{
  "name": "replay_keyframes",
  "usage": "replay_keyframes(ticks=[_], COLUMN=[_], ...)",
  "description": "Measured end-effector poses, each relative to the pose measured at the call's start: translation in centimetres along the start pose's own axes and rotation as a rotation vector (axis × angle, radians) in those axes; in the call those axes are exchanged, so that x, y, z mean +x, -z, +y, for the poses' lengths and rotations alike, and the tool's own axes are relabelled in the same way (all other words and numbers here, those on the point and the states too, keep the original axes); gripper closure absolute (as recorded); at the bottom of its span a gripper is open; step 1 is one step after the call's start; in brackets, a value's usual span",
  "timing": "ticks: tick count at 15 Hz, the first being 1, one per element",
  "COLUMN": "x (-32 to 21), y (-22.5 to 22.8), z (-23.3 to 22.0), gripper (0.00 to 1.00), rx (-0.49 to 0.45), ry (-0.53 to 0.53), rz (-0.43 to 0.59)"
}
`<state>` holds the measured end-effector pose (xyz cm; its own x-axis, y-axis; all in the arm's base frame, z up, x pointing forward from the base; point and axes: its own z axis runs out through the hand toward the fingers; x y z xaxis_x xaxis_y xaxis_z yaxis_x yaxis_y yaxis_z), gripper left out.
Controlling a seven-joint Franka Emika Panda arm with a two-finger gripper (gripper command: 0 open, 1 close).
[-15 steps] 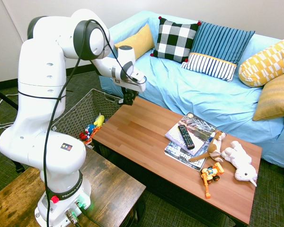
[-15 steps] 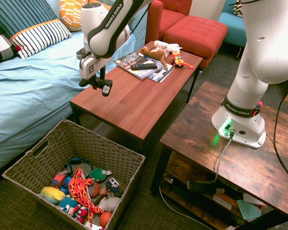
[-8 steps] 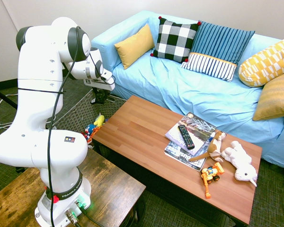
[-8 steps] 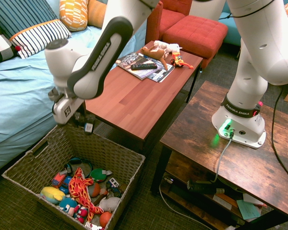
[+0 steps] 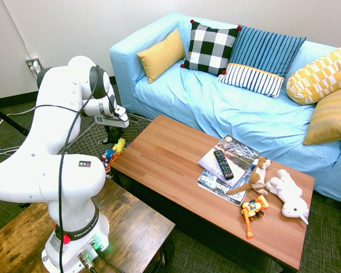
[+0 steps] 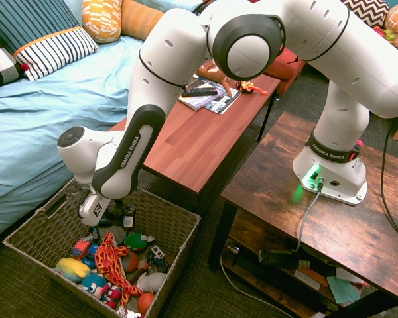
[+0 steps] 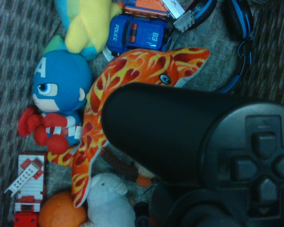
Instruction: Put the gamepad in the basket
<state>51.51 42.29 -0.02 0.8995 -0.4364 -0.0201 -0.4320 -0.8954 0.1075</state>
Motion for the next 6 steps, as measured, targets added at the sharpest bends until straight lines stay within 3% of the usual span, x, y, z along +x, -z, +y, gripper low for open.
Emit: replay_keyframes(ticks=[6], x=[2.0], y=[1.2], z=[-0.2], gripper=[0.00], rx=[0.000], ry=[-0.015], rz=[0.011])
